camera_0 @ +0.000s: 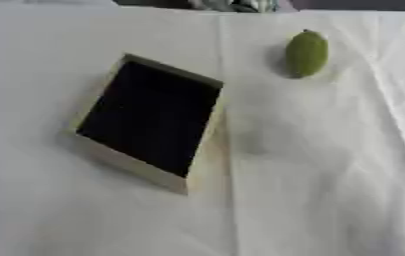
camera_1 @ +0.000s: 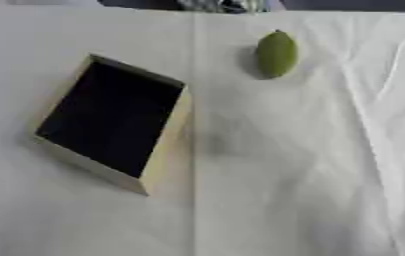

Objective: Pick up objects on the table and place them in the box.

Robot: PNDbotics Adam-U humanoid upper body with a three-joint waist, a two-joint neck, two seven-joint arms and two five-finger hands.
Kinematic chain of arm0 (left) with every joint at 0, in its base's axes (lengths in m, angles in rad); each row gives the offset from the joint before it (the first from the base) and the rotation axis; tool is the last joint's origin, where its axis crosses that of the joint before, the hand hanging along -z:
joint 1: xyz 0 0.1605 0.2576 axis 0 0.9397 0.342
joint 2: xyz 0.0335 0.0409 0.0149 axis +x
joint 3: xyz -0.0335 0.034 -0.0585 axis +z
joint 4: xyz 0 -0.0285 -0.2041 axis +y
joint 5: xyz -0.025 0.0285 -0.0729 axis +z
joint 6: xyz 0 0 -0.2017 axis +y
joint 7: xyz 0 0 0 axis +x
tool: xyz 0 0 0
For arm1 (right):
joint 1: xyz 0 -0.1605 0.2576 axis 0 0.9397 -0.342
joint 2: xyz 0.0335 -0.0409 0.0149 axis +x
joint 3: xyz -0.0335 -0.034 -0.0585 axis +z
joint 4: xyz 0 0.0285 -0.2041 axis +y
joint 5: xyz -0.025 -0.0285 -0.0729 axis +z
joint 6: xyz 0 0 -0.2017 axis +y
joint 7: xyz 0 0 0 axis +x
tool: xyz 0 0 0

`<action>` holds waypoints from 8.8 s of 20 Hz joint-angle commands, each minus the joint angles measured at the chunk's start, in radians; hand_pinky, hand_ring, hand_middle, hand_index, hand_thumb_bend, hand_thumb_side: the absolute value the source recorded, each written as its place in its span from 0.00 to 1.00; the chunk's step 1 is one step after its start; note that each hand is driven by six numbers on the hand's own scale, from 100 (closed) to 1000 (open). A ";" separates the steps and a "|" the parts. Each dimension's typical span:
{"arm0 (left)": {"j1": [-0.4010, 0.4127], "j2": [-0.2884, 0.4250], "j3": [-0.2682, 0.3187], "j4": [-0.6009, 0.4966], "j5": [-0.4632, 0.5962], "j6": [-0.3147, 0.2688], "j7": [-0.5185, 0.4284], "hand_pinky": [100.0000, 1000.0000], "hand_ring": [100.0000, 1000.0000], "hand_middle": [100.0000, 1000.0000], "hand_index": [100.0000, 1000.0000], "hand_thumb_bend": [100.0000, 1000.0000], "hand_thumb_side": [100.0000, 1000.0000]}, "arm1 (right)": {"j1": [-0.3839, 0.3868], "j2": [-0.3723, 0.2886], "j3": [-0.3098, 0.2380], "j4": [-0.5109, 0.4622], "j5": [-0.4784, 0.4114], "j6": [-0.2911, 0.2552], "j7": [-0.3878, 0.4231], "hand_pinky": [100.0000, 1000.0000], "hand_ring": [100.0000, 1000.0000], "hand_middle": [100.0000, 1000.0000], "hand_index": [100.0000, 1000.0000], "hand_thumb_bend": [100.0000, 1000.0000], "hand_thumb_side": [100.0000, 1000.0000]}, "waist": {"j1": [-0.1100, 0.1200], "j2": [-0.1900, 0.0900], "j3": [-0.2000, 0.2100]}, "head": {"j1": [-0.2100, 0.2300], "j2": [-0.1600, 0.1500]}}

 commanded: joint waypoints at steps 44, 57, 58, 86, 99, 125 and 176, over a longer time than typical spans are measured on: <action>0.007 0.043 -0.011 -0.020 0.011 0.014 -0.030 0.59 0.68 0.59 0.70 0.41 0.38 | -0.416 -0.531 0.299 0.526 0.355 0.269 0.260 0.93 1.00 0.95 0.95 0.00 0.83 | -0.025 -0.051 0.019 | -0.023 0.001; 0.006 0.046 -0.016 -0.020 0.016 0.016 -0.039 0.59 0.68 0.59 0.70 0.40 0.38 | -0.566 -0.450 0.456 0.859 0.513 0.064 0.466 0.94 1.00 0.95 0.93 0.26 0.00 | -0.030 -0.060 0.018 | -0.024 0.010; 0.006 0.046 -0.016 -0.020 0.016 0.016 -0.039 0.59 0.68 0.59 0.70 0.40 0.38 | -0.577 -0.444 0.458 0.878 0.517 0.048 0.482 0.93 1.00 0.95 0.93 0.26 0.00 | -0.030 -0.061 0.018 | -0.024 0.010; -0.015 0.035 -0.024 -0.020 0.030 0.016 -0.056 0.59 0.69 0.59 0.70 0.40 0.38 | -0.715 -0.263 0.229 1.207 0.788 -0.303 0.602 0.94 1.00 0.96 0.95 0.17 0.00 | -0.028 -0.027 0.045 | -0.051 -0.011; -0.042 0.025 -0.030 -0.020 0.040 0.011 -0.066 0.59 0.69 0.59 0.70 0.39 0.39 | -0.708 -0.201 0.215 1.213 0.817 -0.271 0.544 0.93 1.00 0.94 0.94 0.10 0.00 | -0.032 0.004 0.088 | -0.078 -0.041; -0.033 0.034 -0.027 -0.020 0.039 0.016 -0.066 0.59 0.69 0.60 0.70 0.37 0.39 | -0.669 -0.290 0.309 0.874 0.574 -0.345 0.229 0.68 0.67 0.32 0.40 0.20 0.00 | -0.037 -0.020 0.071 | -0.072 -0.010; -0.040 0.036 -0.014 -0.020 0.027 -0.009 -0.023 0.60 0.70 0.60 0.70 0.40 0.37 | -0.540 0.227 0.553 0.631 0.927 -0.305 0.323 0.86 0.98 0.81 0.84 0.26 0.00 | -0.028 -0.033 0.079 | -0.136 0.001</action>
